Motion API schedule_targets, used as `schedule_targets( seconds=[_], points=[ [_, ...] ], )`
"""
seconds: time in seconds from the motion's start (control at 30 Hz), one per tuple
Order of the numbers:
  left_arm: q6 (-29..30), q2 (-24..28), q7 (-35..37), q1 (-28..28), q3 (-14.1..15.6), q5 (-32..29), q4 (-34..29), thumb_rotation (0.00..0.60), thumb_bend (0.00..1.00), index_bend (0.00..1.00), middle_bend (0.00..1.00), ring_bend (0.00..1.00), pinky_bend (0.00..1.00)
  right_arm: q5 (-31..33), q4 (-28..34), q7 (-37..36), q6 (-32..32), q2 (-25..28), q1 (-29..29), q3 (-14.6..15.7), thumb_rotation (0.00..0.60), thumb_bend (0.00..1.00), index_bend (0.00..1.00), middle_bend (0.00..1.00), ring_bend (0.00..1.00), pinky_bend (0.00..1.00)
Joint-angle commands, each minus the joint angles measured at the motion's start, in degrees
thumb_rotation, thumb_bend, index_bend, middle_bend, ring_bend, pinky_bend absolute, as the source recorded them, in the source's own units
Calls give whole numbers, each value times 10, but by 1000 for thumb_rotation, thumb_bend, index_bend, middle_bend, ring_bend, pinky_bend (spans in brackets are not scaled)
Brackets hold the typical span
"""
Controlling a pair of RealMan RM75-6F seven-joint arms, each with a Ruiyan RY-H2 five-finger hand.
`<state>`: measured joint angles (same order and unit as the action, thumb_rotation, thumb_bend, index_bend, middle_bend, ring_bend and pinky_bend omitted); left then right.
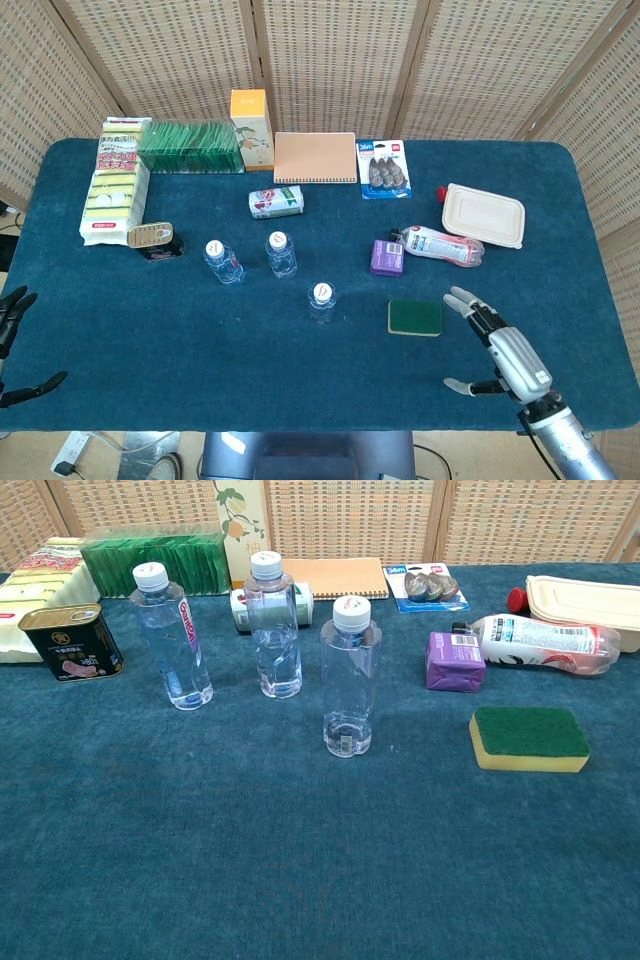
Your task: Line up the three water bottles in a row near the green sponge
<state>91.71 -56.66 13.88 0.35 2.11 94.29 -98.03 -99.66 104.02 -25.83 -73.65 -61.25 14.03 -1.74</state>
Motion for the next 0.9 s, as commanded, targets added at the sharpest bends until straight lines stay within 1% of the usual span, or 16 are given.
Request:
schedule_targets(
  seconds=[0.03, 0.27, 0.37, 0.47, 0.67, 0.83, 0.9],
  points=[
    [-3, 0, 1, -1, 0, -2, 1, 600, 56, 0, 0, 0, 11, 30, -44, -81, 62, -39, 62, -26, 600, 0, 32, 31, 17, 99],
    [-8, 3, 12, -3, -2, -10, 2, 600, 56, 0, 0, 0, 11, 67, -94, -136, 124, -88, 119, -42, 600, 0, 32, 30, 17, 110],
    [-10, 4, 16, -4, -3, -13, 2, 600, 55, 0, 0, 0, 11, 79, -107, -139, 144, -112, 138, -46, 600, 0, 32, 30, 18, 109],
    [-12, 5, 21, -5, -3, -14, 4, 600, 55, 0, 0, 0, 11, 99, -123, -120, 170, -147, 162, -55, 600, 0, 32, 32, 17, 109],
    [-17, 7, 28, -7, -3, -17, 7, 600, 56, 0, 0, 0, 12, 139, -138, -90, 197, -196, 190, -71, 600, 0, 32, 48, 26, 115],
    [-21, 9, 41, -8, -4, -24, 9, 600, 55, 0, 0, 0, 12, 198, -188, -45, 234, -252, 224, -96, 600, 0, 36, 67, 41, 117],
    [-22, 10, 43, -8, -4, -26, 10, 600, 56, 0, 0, 0, 11, 212, -196, -35, 238, -264, 230, -100, 600, 0, 49, 89, 60, 117]
  ],
)
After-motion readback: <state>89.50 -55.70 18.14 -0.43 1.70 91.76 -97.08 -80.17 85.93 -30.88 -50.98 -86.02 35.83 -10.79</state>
